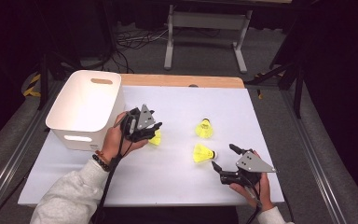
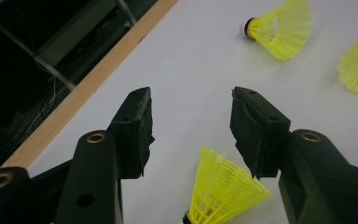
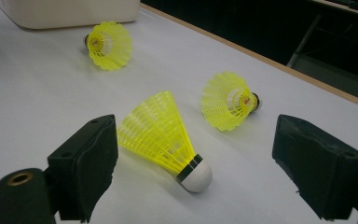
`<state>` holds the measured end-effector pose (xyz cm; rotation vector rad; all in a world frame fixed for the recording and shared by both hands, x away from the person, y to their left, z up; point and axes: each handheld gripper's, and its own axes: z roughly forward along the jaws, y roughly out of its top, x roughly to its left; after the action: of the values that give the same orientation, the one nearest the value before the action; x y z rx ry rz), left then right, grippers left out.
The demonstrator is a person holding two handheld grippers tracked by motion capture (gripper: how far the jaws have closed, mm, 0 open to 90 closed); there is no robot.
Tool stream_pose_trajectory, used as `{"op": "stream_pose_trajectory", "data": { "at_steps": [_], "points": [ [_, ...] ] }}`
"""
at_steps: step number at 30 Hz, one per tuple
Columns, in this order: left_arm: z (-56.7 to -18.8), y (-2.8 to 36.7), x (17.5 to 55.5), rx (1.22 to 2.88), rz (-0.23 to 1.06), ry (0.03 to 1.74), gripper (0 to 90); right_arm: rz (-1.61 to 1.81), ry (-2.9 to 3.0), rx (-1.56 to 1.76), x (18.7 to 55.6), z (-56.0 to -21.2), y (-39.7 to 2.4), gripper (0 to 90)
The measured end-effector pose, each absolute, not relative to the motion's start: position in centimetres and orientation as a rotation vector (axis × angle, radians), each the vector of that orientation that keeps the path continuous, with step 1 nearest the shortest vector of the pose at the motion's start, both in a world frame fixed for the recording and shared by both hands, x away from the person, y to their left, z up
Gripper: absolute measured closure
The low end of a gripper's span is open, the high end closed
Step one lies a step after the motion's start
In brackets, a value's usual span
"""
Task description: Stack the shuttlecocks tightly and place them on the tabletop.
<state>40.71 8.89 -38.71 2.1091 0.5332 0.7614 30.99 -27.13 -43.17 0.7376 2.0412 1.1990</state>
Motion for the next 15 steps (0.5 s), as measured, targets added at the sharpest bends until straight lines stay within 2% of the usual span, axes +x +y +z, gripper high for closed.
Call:
{"op": "stream_pose_trajectory", "data": {
  "at_steps": [15],
  "points": [
    [-39.2, 10.8, 36.6, 2.032, 0.786, 0.405, 43.6, 1.181, 2.033, 0.733, 30.8, -43.1, -26.9, 15.0]
  ]
}}
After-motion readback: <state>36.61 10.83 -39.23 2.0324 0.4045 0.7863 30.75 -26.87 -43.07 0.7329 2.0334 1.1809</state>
